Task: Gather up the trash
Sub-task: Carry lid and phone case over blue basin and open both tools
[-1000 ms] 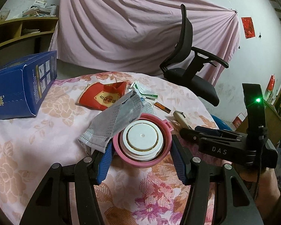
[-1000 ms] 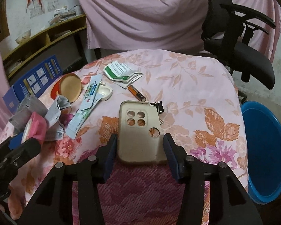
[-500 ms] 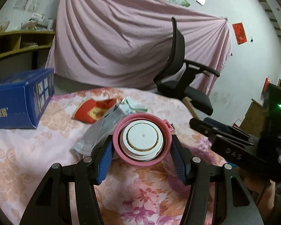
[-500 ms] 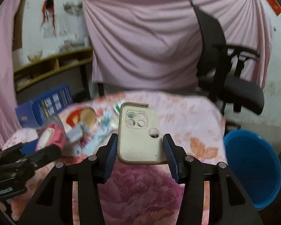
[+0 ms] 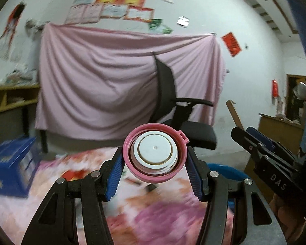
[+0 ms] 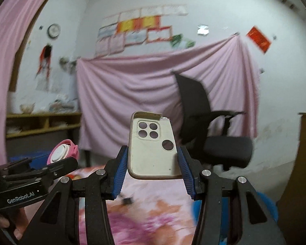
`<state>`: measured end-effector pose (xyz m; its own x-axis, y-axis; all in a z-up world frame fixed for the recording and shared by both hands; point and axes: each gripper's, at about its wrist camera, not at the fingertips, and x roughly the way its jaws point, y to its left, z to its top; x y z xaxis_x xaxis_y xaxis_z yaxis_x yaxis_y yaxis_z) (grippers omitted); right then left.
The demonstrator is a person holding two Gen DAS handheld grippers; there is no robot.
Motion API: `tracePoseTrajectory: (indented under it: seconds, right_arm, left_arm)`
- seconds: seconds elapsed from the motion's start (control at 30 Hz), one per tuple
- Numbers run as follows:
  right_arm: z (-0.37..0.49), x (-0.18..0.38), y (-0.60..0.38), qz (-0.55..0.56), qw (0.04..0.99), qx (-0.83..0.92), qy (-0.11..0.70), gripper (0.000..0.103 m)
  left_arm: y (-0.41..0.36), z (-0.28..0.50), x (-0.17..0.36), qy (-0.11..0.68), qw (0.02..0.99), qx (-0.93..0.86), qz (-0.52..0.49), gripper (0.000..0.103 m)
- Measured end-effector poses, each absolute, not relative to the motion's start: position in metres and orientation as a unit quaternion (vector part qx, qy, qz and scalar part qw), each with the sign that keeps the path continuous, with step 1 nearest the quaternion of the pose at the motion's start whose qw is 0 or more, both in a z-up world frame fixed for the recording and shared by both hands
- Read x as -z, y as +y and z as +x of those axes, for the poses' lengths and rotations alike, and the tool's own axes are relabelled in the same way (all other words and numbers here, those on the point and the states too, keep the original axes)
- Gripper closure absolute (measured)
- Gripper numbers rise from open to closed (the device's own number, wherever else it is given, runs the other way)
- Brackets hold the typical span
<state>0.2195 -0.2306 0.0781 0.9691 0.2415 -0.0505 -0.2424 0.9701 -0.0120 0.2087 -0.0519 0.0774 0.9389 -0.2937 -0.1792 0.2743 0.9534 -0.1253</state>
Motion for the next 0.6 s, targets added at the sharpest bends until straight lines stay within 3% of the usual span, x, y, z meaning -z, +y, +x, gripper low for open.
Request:
tracePoseTrajectory:
  seconds: [0.3,0.6]
  right_arm:
    - [0.233,-0.078,-0.31,0.054,0.997,-0.034,0.044,0.056]
    - [0.262,-0.054,-0.364,0.121,0.985,0.018,0.125,0.056]
  left_arm:
    - [-0.135,0.253,-0.093,0.102,0.973,0.208,0.01,0.05]
    - [-0.206,0.321,-0.07,0.256,0.929,0.268,-0.006,0.05]
